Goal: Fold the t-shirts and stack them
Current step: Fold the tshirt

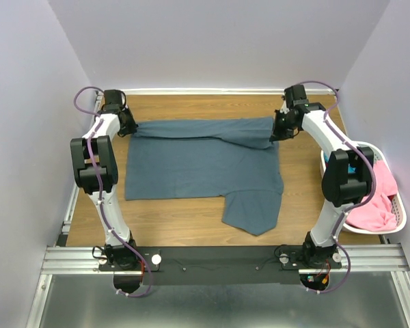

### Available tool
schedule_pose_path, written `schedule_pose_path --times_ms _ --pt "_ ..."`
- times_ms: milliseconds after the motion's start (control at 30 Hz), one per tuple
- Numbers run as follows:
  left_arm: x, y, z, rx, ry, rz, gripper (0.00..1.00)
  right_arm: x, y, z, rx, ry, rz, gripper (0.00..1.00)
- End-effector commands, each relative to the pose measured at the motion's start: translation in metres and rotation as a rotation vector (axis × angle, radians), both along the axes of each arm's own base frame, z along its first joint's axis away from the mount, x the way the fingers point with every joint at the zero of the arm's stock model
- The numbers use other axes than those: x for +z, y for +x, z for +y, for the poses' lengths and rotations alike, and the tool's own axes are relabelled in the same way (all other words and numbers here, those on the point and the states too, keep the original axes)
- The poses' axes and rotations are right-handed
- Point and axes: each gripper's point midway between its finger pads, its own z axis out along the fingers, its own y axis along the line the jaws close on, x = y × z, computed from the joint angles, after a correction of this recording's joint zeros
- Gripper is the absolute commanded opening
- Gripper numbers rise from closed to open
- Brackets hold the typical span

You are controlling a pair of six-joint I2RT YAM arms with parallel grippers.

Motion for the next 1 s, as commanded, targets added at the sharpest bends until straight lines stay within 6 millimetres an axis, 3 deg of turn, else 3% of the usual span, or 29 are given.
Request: schedule_pose_path --times_ms 0,100,233,367,467,500,533,567,633,800,967 --pt "-0.035 -0.022 0.011 0.022 0.034 0.109 0.0 -0.024 -0.024 -0.005 -0.002 -0.01 0.09 0.02" --pt "-0.039 -0.028 0.009 0.024 0.029 0.111 0.0 -0.042 -0.033 -0.013 -0.014 -0.048 0.121 0.03" --pt "-0.041 -0.036 0.007 0.024 0.018 0.113 0.0 -0.05 -0.03 -0.02 -0.035 -0.086 0.124 0.03" --pt "-0.03 -0.033 0.012 0.043 0.043 0.08 0.06 -0.04 -0.026 -0.006 0.0 -0.018 0.102 0.2" --pt "-0.008 -0.024 0.017 0.07 0.057 0.02 0.16 -0.018 -0.012 -0.004 0.007 -0.004 0.019 0.39" --pt "0.008 -0.02 0.018 0.081 0.061 -0.018 0.24 -0.008 -0.004 -0.006 0.001 -0.019 -0.018 0.46" --pt "0.016 -0.017 0.019 0.083 0.062 -0.037 0.24 -0.007 -0.003 -0.008 0.0 -0.028 -0.026 0.49" --pt "0.024 -0.016 0.019 0.084 0.062 -0.054 0.33 0.002 0.006 -0.009 -0.006 -0.035 -0.058 0.51" --pt "0.044 -0.012 0.024 0.105 0.088 -0.094 0.41 0.008 0.017 -0.014 -0.013 -0.058 -0.09 0.53" --pt "0.072 -0.016 0.032 0.145 0.131 -0.15 0.43 0.018 0.053 -0.016 -0.038 0.046 -0.167 0.53" --pt "0.076 -0.012 0.02 0.104 0.122 -0.176 0.43 0.012 0.09 -0.019 -0.058 0.114 -0.236 0.52"
